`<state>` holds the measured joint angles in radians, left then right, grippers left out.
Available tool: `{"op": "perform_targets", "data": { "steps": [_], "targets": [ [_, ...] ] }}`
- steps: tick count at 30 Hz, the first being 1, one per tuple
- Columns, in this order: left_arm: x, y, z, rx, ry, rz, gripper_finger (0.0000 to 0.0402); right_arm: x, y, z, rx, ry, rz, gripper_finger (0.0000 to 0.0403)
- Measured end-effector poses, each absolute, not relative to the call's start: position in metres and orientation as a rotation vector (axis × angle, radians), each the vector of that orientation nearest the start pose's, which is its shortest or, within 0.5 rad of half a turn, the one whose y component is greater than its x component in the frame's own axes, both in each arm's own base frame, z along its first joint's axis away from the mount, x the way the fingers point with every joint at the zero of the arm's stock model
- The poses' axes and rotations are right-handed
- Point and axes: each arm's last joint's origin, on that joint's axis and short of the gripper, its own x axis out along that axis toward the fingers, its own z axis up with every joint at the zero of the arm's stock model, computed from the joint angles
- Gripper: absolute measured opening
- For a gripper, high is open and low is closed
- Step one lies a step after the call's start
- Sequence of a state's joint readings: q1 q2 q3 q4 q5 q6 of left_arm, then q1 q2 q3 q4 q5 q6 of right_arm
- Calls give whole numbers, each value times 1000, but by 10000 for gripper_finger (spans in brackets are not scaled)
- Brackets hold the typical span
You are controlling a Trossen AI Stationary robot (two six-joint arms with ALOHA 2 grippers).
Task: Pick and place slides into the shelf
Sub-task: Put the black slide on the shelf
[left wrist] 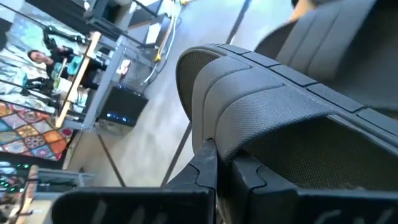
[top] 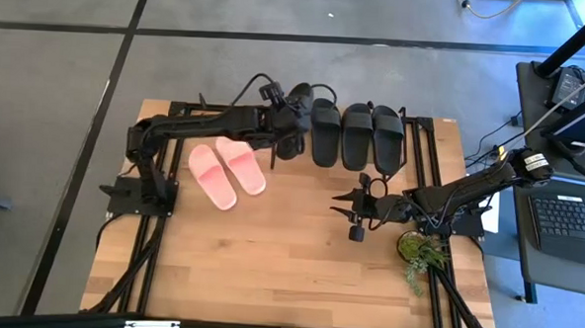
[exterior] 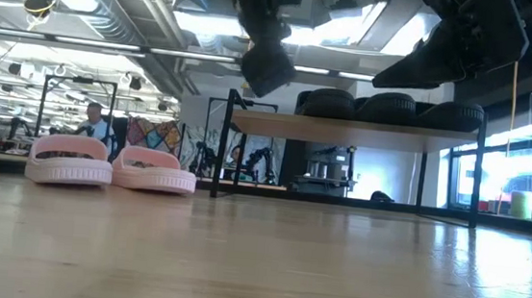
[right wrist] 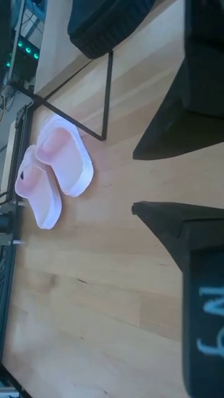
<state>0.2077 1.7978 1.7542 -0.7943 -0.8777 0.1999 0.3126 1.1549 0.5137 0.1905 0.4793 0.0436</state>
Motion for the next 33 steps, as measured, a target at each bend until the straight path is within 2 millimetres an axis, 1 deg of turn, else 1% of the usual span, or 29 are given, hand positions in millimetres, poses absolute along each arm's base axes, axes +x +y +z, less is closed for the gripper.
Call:
{"op": "perform_targets", "data": {
  "steps": [5,13,20,27,33],
  "targets": [
    [380,116,329,471,979,950,2,223,58,206,-127,412,-174,120],
    [384,130,319,473,1008,964,2,223,58,205,-128,419,-174,120],
    [384,132,319,468,1008,964,2,223,58,205,-131,422,-174,120],
    [385,131,318,440,1003,905,20,223,58,205,-132,423,-174,120],
    [384,132,318,426,1001,908,5,222,58,204,-131,426,-174,120]
  ]
}}
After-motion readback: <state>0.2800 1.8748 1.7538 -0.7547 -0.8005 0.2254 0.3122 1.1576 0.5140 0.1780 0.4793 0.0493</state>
